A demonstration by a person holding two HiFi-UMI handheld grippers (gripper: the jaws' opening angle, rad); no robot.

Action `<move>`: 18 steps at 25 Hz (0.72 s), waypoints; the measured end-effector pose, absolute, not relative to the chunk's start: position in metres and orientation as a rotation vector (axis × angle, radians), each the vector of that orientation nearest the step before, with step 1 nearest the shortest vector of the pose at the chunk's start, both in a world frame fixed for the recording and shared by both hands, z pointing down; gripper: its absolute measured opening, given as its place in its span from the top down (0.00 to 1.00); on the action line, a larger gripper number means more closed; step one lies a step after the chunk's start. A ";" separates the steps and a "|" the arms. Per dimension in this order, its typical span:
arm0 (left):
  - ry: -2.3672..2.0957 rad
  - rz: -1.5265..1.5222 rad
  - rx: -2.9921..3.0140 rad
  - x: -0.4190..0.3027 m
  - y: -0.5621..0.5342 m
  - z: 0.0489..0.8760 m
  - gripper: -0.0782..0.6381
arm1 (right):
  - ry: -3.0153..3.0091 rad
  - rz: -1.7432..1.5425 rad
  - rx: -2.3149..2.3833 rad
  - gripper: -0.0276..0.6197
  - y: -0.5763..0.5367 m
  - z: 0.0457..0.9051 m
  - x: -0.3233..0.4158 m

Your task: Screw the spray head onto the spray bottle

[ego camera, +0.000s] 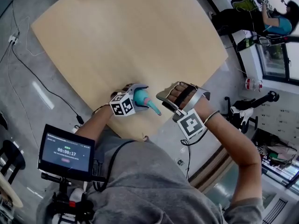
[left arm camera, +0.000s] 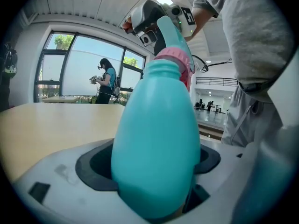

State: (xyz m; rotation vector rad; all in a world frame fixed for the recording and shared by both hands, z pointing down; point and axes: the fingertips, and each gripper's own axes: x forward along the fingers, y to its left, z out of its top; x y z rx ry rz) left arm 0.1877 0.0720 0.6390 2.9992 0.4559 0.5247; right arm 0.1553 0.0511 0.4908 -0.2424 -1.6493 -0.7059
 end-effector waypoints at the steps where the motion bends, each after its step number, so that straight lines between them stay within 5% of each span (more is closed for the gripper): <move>1: 0.465 0.527 2.999 0.187 0.072 0.639 0.31 | -1.644 -0.797 -0.302 0.68 0.055 0.495 0.150; 9: 0.496 0.530 3.001 0.188 0.074 0.636 0.31 | -1.545 -1.108 -0.642 0.62 0.087 0.535 0.131; 18: 0.484 0.528 3.003 0.188 0.077 0.633 0.31 | -1.945 -0.270 -0.071 0.74 0.067 0.542 0.104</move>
